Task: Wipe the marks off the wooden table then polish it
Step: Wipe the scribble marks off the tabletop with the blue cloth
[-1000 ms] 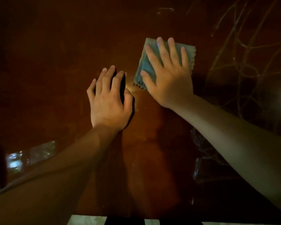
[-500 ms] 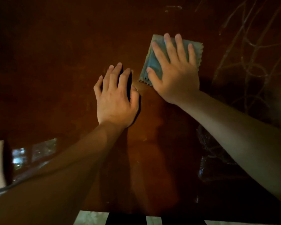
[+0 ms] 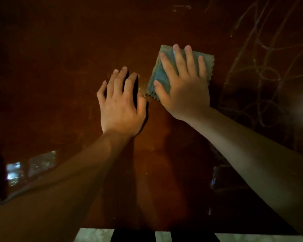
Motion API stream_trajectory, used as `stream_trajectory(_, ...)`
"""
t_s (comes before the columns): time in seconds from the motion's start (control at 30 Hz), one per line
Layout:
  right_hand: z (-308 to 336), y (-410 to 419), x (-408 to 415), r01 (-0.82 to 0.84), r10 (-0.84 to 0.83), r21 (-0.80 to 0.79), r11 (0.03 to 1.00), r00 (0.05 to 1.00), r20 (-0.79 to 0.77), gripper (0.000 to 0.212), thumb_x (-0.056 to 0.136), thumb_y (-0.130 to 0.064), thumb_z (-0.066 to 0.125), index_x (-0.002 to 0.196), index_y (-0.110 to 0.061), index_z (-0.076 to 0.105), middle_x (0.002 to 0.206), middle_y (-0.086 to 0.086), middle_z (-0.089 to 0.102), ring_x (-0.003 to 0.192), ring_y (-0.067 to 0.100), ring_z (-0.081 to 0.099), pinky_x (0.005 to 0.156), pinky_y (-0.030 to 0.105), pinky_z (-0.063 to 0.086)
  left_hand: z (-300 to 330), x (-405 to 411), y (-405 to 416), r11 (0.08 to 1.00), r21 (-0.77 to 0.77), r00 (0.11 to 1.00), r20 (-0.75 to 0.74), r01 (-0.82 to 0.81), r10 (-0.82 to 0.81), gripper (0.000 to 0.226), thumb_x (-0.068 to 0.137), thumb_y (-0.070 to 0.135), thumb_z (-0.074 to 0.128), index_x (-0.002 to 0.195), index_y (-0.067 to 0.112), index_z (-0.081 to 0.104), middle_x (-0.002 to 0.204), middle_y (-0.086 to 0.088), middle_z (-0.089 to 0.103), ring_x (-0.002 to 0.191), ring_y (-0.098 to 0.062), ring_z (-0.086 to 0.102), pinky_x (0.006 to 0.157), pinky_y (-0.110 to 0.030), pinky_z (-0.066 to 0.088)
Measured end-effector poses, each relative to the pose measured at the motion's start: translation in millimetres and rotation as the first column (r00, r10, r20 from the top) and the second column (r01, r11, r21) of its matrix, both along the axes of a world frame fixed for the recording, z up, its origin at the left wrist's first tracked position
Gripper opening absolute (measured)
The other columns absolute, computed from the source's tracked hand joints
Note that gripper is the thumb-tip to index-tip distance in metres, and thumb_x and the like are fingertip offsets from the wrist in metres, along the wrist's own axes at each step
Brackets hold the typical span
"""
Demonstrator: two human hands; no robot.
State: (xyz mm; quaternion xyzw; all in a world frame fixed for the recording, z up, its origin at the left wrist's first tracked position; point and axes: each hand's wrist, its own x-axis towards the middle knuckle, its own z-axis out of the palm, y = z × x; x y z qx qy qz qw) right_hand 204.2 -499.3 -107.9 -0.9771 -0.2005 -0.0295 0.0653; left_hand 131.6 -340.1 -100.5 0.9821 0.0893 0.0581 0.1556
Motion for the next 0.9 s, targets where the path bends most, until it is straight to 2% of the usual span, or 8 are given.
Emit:
stream_trajectory(0.2, 2, 3, 26, -0.02, 0.02, -0.018, 1.0, 0.999, -0.027, 0.068, 0.103, -0.056, 0.025, 0.16, -0.02, 0.029, 0.167, 0.014, 0.024, 0.156, 0.035, 0.018, 0.126, 0.052, 0.009, -3, 0, 0, 1.0, 0.015, 1.0, 0.015, -0.001, 0.001, 0.046, 0.1, 0.035, 0.043, 0.142, 0.017, 0.047, 0.155, -0.007, 0.04, 0.148, -0.023, 0.027, 0.119, -0.049, 0.02)
stream_trajectory(0.47, 5, -16, -90, -0.06, 0.061, 0.009, 0.998, 0.989, -0.131, 0.065, 0.104, -0.053, 0.034, 0.16, -0.022, 0.028, 0.169, 0.013, 0.02, 0.156, 0.035, 0.014, 0.126, 0.055, 0.008, -4, 1, 2, 1.0, 0.017, 1.0, 0.006, 0.001, -0.001, 0.046, 0.1, 0.037, 0.041, 0.141, 0.017, 0.047, 0.155, -0.008, 0.04, 0.148, -0.024, 0.027, 0.118, -0.05, 0.02)
stream_trajectory(0.63, 4, -7, -50, -0.113, 0.109, -0.018, 0.993, 0.983, -0.148, 0.069, 0.099, -0.058, 0.035, 0.16, -0.024, 0.029, 0.169, 0.011, 0.02, 0.156, 0.033, 0.013, 0.125, 0.054, 0.008, -3, 0, 2, 1.0, 0.022, 1.0, 0.006, 0.008, -0.008, 0.046, 0.1, 0.036, 0.04, 0.141, 0.017, 0.047, 0.154, -0.008, 0.04, 0.148, -0.024, 0.027, 0.118, -0.05, 0.02)
stream_trajectory(0.73, 6, 7, -26, -0.035, 0.034, -0.008, 0.999, 0.988, -0.148, 0.069, 0.101, -0.057, 0.032, 0.16, -0.022, 0.027, 0.169, 0.012, 0.02, 0.157, 0.034, 0.013, 0.126, 0.054, 0.006, -3, 0, 2, 0.999, 0.032, 1.0, -0.003, 0.011, -0.011, 0.046, 0.101, 0.036, 0.038, 0.142, 0.017, 0.046, 0.155, -0.008, 0.04, 0.148, -0.024, 0.027, 0.117, -0.05, 0.021)
stream_trajectory(0.9, 7, 12, -52, 0.005, -0.005, 0.0, 1.0, 0.988, -0.153, 0.064, 0.105, -0.052, 0.029, 0.16, -0.02, 0.029, 0.168, 0.013, 0.021, 0.156, 0.035, 0.013, 0.126, 0.055, 0.009, -4, 1, 3, 0.999, 0.037, 1.0, -0.009, 0.016, -0.016, 0.046, 0.101, 0.035, 0.037, 0.143, 0.016, 0.045, 0.155, -0.009, 0.039, 0.148, -0.025, 0.027, 0.117, -0.051, 0.02)
